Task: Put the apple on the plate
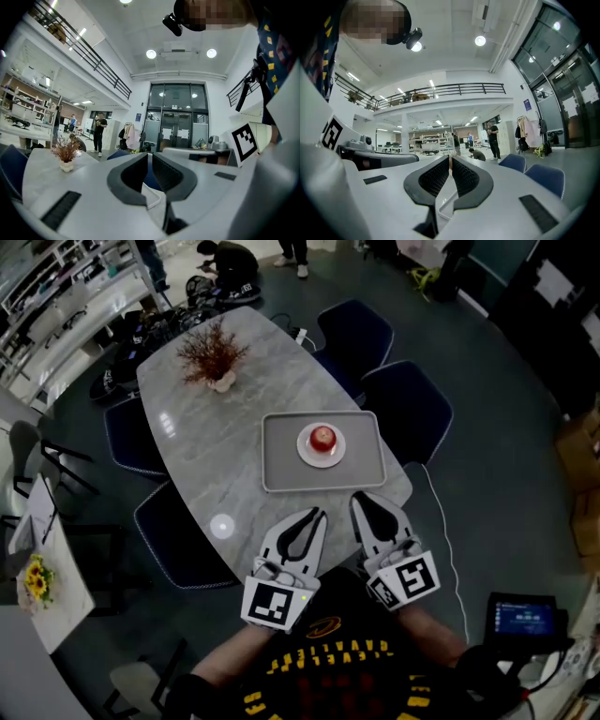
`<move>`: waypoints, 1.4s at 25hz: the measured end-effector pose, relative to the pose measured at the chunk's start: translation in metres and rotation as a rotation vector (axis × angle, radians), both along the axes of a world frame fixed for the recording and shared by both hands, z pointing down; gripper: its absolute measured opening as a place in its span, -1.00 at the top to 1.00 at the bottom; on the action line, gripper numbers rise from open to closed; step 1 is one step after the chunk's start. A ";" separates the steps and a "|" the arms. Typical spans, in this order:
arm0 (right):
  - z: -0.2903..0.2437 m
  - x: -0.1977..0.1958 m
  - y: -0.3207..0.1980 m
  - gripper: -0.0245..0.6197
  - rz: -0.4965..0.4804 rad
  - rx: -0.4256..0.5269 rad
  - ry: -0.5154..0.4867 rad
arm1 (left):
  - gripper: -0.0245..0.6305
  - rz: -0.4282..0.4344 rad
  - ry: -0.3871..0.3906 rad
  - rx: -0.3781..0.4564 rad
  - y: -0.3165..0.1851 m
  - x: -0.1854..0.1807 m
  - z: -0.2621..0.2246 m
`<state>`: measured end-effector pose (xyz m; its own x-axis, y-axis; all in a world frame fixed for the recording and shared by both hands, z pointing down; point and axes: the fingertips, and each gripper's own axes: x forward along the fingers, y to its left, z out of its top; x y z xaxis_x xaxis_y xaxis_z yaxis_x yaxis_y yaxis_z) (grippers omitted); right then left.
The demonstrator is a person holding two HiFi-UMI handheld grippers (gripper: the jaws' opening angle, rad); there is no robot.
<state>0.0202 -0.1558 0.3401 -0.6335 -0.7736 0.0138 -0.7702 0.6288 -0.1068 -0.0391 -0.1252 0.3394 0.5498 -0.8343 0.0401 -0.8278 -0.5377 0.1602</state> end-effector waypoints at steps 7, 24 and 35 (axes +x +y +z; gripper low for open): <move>-0.010 -0.015 0.048 0.84 0.028 0.025 0.035 | 0.83 0.017 -0.007 0.045 0.041 -0.017 -0.017; -0.010 -0.003 0.041 0.84 0.052 0.071 0.066 | 0.83 0.025 -0.010 0.054 0.027 -0.007 -0.012; -0.006 0.000 0.040 0.84 0.057 0.046 0.052 | 0.83 0.036 -0.013 0.038 0.026 -0.004 -0.009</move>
